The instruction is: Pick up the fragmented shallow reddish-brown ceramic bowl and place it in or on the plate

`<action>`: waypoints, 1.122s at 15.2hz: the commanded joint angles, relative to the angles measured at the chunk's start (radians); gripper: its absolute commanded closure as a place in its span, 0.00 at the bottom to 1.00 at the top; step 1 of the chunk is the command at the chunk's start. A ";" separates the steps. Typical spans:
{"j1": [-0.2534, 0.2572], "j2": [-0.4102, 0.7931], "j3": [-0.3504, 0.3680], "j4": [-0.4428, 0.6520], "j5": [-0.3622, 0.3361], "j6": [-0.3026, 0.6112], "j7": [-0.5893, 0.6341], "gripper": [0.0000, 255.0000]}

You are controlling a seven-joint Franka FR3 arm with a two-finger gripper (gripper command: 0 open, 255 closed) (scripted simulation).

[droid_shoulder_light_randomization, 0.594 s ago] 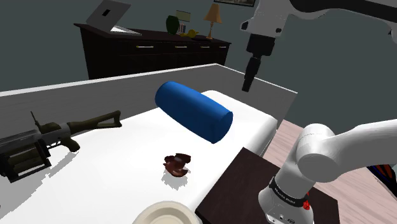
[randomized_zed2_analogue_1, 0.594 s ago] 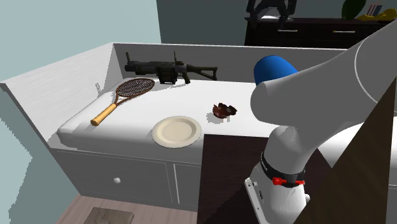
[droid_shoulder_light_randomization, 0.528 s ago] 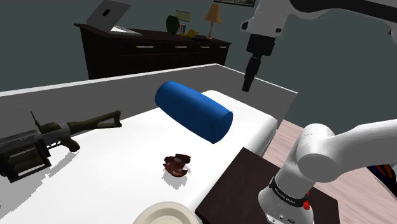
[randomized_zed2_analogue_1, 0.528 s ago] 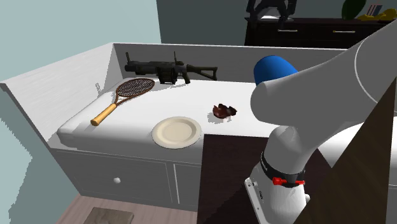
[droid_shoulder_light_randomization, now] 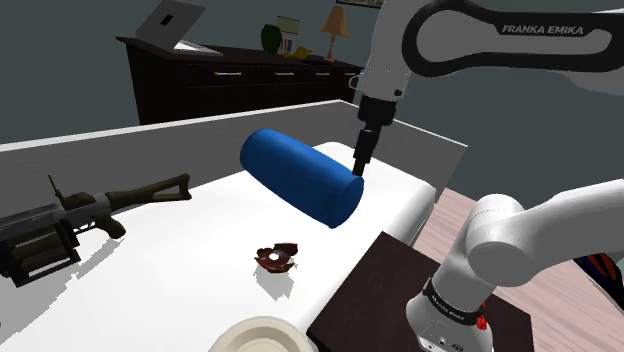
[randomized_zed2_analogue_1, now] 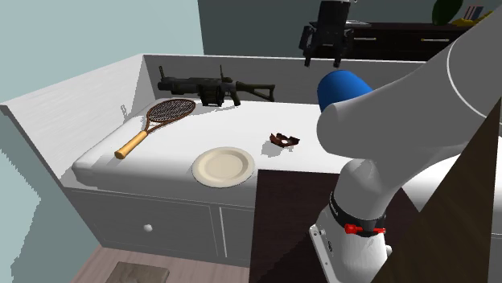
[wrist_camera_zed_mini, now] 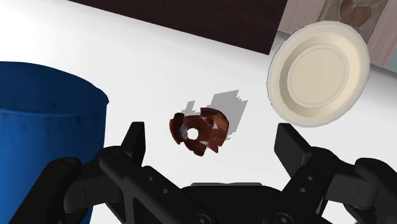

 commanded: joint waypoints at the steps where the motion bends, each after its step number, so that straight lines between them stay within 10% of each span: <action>1: 0.006 0.036 0.019 -0.035 0.017 0.068 0.013 0.00; 17: 0.033 0.546 0.123 -0.142 0.099 0.635 0.054 0.00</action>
